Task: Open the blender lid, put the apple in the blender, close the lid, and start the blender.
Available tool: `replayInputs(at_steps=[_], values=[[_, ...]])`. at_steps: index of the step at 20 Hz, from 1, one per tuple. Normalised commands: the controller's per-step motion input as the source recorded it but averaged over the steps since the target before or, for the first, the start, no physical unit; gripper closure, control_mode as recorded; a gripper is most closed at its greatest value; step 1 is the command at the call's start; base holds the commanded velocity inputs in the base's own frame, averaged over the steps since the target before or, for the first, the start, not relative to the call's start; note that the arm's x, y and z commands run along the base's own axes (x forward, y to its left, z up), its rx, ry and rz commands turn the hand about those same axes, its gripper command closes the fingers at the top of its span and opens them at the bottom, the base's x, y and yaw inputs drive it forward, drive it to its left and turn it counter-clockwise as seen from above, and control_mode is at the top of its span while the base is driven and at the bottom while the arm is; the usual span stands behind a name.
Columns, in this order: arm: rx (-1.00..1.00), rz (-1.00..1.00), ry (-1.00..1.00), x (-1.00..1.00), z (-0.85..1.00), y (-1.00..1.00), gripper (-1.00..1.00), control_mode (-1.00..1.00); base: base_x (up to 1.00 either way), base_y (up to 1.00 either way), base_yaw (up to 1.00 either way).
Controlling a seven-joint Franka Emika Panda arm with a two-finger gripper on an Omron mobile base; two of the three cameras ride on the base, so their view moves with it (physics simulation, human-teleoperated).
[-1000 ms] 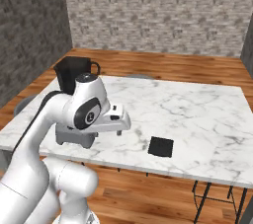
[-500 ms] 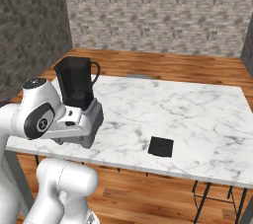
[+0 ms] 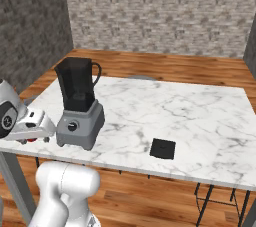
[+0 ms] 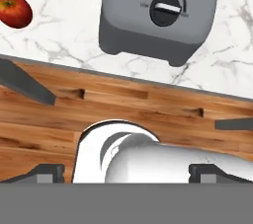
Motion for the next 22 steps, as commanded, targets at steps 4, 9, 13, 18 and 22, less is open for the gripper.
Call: replayInputs(at_steps=[4,9,13,18,22], values=[[0.00,0.00,0.00,0.15,-0.06,0.98,-1.00,-1.00,0.00,0.00,0.00],[0.00,0.00,0.00,0.53,-0.21,0.82,-1.00,-1.00,0.00,0.00,0.00],[0.00,0.00,0.00,0.63,-0.26,0.74,-1.00,-1.00,0.00,0.00,0.00],[0.01,0.00,0.00,0.56,-0.28,0.44,-1.00,-1.00,0.00,0.00,0.00],[0.05,0.01,0.00,0.55,-0.31,0.03,-1.00,-1.00,0.00,0.00,0.00]])
